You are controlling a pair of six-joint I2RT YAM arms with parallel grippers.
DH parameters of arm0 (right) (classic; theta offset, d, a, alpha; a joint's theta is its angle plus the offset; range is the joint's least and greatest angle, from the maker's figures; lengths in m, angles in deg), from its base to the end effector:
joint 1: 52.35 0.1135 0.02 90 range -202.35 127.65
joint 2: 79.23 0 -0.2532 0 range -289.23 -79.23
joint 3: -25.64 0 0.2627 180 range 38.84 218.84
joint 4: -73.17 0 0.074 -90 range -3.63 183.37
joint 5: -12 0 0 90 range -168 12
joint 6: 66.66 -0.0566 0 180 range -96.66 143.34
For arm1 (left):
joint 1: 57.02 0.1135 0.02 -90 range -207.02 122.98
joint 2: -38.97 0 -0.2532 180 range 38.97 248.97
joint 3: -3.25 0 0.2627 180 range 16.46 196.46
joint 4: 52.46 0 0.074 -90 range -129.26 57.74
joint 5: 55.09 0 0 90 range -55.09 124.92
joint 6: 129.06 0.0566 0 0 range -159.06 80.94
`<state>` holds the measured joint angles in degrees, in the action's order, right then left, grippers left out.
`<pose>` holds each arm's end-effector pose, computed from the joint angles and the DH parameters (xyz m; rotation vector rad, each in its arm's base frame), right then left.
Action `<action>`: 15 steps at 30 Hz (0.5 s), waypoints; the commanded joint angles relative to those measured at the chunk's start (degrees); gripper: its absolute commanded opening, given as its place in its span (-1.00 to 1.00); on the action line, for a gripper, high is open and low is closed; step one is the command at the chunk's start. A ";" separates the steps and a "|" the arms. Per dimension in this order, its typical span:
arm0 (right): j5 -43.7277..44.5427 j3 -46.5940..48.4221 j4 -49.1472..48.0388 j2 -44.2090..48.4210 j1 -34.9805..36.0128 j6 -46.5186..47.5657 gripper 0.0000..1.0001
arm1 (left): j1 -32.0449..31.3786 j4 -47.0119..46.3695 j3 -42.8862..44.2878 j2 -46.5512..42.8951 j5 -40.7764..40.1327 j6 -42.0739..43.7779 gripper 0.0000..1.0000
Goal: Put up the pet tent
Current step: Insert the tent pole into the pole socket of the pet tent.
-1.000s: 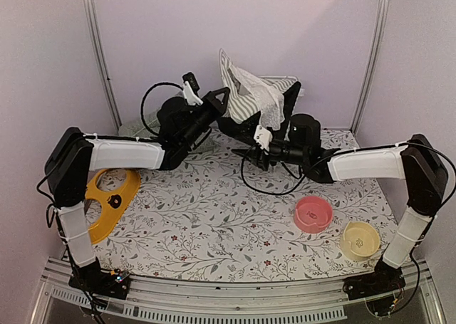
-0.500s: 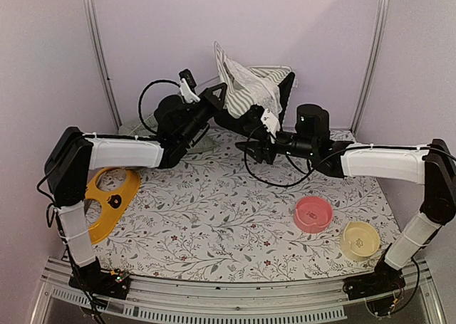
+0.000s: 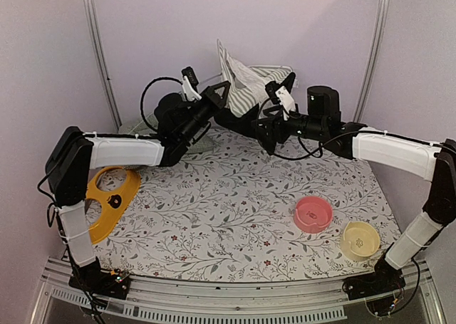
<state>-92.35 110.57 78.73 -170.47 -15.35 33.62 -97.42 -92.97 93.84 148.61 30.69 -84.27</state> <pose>0.3211 0.2596 0.3113 -0.8884 1.5719 0.5569 0.3643 -0.3046 0.3140 -0.1242 1.2898 -1.2554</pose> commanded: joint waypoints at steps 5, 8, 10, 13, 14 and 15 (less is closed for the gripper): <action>-4.97 8.12 8.56 -1.67 -2.36 1.90 0.19 | 0.95 -3.32 1.72 1.53 2.09 -0.22 -1.00; -4.94 8.74 8.98 -2.19 -2.60 2.52 0.20 | 1.02 -2.82 1.48 1.38 2.08 -0.05 -1.00; -5.07 9.61 9.54 -2.83 -2.87 2.55 0.21 | 1.08 -2.36 1.34 1.21 2.46 0.16 -1.00; -5.16 10.65 10.11 -3.81 -2.93 2.55 0.20 | 1.09 -0.89 1.37 1.10 2.95 0.28 -1.00; -4.93 10.71 10.14 -3.93 -2.95 2.48 0.20 | 1.13 -0.45 1.41 1.16 3.19 0.20 -1.00; -4.47 10.67 10.24 -3.94 -2.99 2.40 0.20 | 1.15 -0.17 1.37 1.26 3.66 0.22 -1.00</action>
<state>-96.59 119.81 86.69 -173.03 -17.93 35.57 -97.29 -92.93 93.99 149.36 32.46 -85.03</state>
